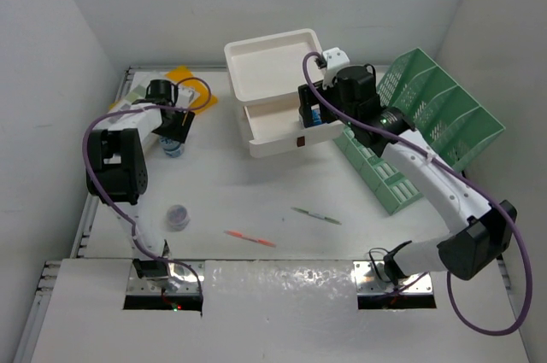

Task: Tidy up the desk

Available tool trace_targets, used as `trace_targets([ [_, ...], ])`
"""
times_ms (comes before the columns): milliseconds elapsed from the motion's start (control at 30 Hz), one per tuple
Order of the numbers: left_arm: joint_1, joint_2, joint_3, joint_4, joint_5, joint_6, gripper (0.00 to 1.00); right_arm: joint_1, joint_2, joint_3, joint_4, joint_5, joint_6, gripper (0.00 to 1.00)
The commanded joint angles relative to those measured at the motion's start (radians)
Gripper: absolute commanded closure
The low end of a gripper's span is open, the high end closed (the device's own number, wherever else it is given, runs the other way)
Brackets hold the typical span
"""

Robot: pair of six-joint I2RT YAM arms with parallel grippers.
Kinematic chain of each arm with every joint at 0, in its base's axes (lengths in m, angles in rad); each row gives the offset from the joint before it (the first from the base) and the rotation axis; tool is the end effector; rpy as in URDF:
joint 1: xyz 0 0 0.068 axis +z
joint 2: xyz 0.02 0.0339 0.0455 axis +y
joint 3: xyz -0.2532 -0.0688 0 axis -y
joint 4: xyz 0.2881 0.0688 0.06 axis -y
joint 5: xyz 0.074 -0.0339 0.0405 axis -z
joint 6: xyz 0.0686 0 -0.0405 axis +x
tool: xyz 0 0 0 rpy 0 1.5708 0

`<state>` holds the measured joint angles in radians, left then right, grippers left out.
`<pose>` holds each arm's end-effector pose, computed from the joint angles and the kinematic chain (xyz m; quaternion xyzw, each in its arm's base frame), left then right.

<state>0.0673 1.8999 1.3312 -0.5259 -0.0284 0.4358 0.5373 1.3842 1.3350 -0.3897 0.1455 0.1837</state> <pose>0.4411 0.0317 0.1218 0.1747 0.9559 0.0721 0.2250 0.3420 0.1922 0.3478 -0.1097 0.8356 0.1312 0.5221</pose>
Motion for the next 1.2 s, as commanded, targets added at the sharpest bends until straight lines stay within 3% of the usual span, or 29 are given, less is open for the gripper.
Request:
trace_targets([
  [0, 0.009, -0.054, -0.032, -0.006, 0.013, 0.004, 0.46, 0.012, -0.039, -0.007, 0.04, -0.011, 0.007, 0.04],
  [100, 0.009, -0.084, -0.053, -0.034, 0.024, 0.026, 0.43, 0.016, -0.05, -0.011, 0.04, -0.017, 0.01, 0.03],
  [200, 0.009, -0.096, -0.064, -0.057, 0.042, 0.047, 0.2, 0.021, -0.054, -0.014, 0.04, -0.021, 0.011, 0.03],
  [367, 0.012, -0.091, -0.072, -0.059, 0.033, 0.061, 0.17, 0.023, -0.062, -0.017, 0.045, -0.027, 0.016, 0.03],
  [433, 0.014, -0.087, -0.072, -0.068, 0.036, 0.066, 0.26, 0.024, -0.065, -0.017, 0.043, -0.029, 0.017, 0.02],
  [533, 0.014, -0.084, -0.079, -0.078, 0.042, 0.078, 0.53, 0.026, -0.07, -0.02, 0.041, -0.03, 0.017, 0.02],
  [567, 0.014, -0.088, -0.087, -0.083, 0.045, 0.078, 0.8, 0.026, -0.073, -0.019, 0.04, -0.032, 0.017, 0.02],
  [600, 0.015, -0.096, -0.089, -0.08, 0.047, 0.078, 0.93, 0.027, -0.074, -0.017, 0.04, -0.037, 0.017, 0.02],
  [633, 0.016, -0.108, -0.095, -0.077, 0.048, 0.078, 1.0, 0.027, -0.076, -0.017, 0.04, -0.041, 0.02, 0.02],
  [767, 0.015, -0.267, -0.098, -0.115, 0.151, 0.078, 1.0, 0.027, -0.082, -0.016, 0.055, -0.11, 0.042, 0.01],
  [933, 0.006, -0.551, -0.087, -0.154, 0.415, 0.118, 1.0, 0.036, -0.074, 0.001, 0.112, -0.279, 0.126, 0.01],
  [1167, -0.006, -0.911, -0.112, -0.187, 0.723, 0.211, 1.0, 0.154, -0.036, 0.073, 0.216, -0.363, 0.198, 0.01],
])
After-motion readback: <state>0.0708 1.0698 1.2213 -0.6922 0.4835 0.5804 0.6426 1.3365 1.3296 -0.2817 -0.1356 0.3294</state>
